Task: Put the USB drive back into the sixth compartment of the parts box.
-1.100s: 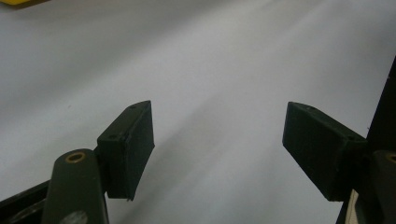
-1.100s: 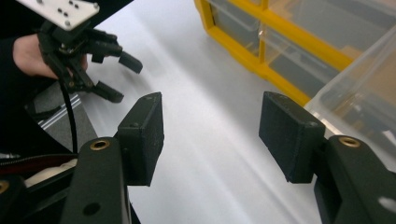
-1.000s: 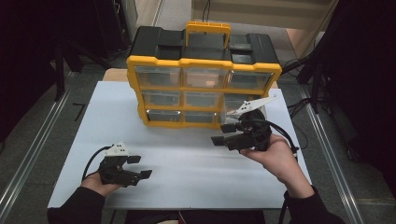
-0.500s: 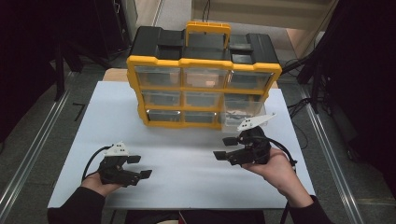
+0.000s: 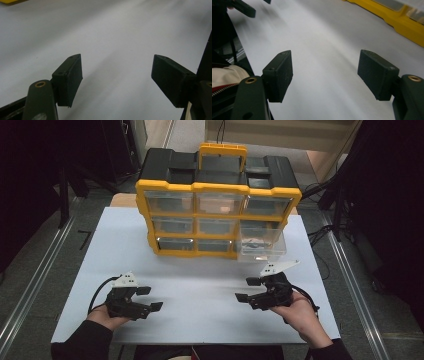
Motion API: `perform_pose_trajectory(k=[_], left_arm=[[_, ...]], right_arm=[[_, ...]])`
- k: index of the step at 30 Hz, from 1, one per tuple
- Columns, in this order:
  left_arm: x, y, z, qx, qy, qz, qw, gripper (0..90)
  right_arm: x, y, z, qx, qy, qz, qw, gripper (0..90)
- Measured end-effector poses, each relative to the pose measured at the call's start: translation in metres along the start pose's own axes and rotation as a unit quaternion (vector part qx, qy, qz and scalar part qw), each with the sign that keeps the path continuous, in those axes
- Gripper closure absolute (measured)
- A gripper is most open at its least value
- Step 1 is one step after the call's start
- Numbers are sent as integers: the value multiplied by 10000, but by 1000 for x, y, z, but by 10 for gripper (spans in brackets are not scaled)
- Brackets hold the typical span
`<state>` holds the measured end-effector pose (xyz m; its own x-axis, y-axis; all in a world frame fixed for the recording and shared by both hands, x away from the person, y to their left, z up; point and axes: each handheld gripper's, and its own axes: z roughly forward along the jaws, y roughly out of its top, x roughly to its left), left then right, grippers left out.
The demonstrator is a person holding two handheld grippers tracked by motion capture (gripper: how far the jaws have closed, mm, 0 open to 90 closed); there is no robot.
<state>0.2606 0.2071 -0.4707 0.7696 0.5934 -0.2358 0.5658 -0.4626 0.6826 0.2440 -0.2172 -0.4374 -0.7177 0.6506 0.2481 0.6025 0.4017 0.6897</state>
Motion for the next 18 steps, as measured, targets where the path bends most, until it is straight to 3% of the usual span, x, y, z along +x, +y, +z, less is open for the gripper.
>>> perform_pose_trajectory(k=[10,18], left_arm=[[0,0,0,-9,-7,3,10000,260],[0,1,-3,-108,64,-2,9999,260]], right_arm=[[-14,-29,3,70,-312,133,9994,261],[-24,-46,5,180,-359,158,9991,261]])
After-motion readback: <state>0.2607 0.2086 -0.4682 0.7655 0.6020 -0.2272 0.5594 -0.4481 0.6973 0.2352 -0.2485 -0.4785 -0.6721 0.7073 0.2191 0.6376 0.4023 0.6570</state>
